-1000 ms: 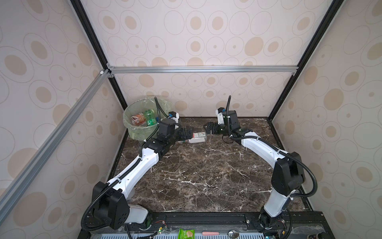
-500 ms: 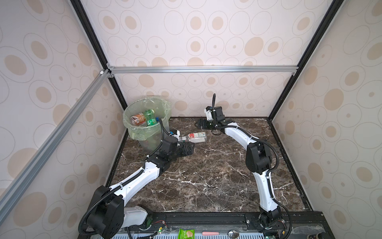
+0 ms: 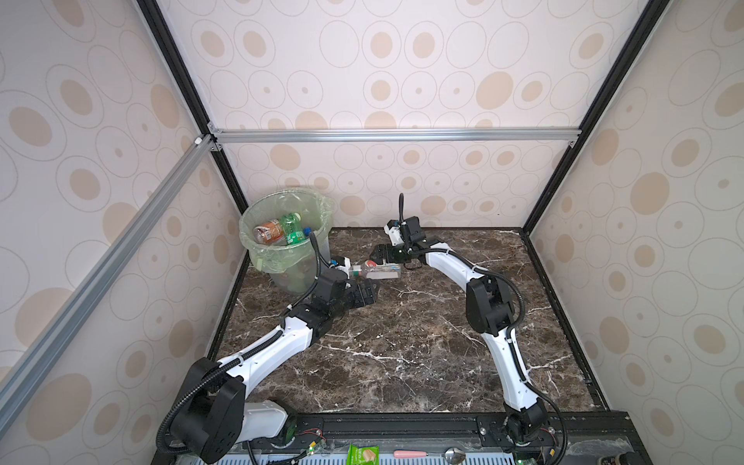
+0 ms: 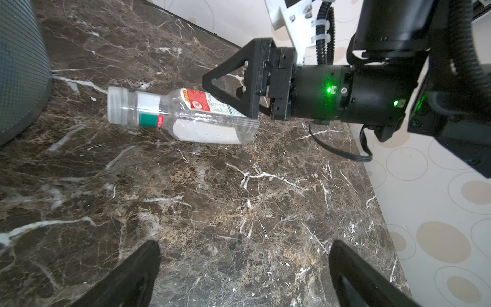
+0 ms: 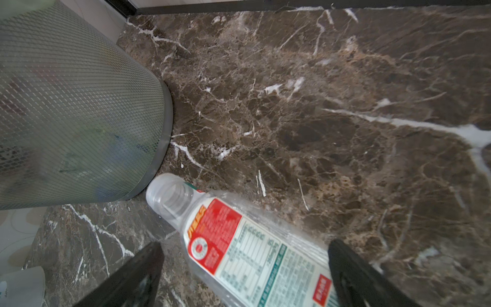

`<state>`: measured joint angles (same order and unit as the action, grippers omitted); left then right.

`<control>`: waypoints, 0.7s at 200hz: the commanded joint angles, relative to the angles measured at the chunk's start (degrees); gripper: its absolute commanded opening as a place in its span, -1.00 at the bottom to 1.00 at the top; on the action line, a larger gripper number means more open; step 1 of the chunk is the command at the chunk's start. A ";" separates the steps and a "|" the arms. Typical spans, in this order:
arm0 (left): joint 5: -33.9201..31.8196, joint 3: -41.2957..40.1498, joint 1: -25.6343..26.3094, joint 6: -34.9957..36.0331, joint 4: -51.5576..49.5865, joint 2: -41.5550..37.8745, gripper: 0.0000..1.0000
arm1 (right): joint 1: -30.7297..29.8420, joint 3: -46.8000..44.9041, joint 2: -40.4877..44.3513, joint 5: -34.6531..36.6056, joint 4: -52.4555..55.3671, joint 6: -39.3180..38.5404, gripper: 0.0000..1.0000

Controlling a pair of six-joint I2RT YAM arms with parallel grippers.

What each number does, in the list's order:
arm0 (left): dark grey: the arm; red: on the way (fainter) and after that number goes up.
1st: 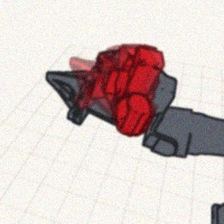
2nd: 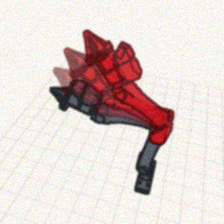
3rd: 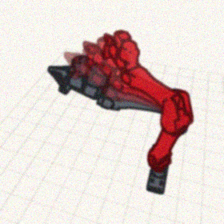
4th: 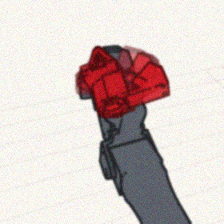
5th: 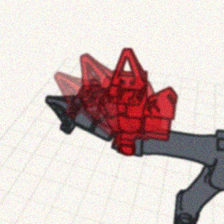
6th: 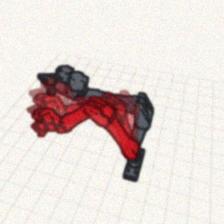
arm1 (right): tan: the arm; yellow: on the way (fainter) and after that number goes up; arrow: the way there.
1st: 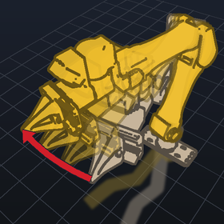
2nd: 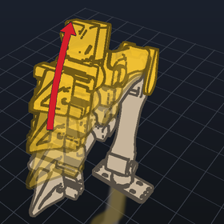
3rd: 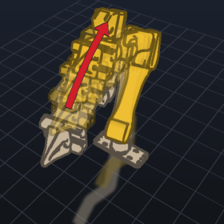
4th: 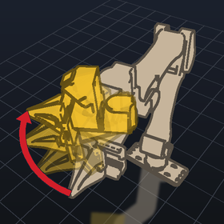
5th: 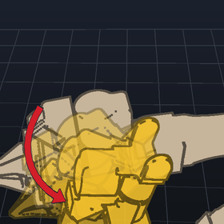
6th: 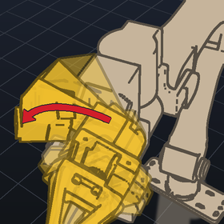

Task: Throw the plastic bottles in the bin
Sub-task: Rotate the plastic bottle at the top-center of the table.

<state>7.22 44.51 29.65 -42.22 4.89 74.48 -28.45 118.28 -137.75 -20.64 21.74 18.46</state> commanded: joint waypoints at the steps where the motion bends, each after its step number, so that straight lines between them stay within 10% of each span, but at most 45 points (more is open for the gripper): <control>1: -0.01 0.62 0.49 -0.47 1.41 0.89 0.98 | -0.56 -6.31 4.17 -0.87 -1.36 -0.11 0.99; 140: -1.20 1.02 0.50 0.52 0.08 0.34 0.98 | -3.95 -22.88 13.68 5.06 -6.65 -2.27 0.99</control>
<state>7.09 44.53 29.69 -42.17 5.08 75.55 -30.92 96.07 -125.29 -18.79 14.00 18.59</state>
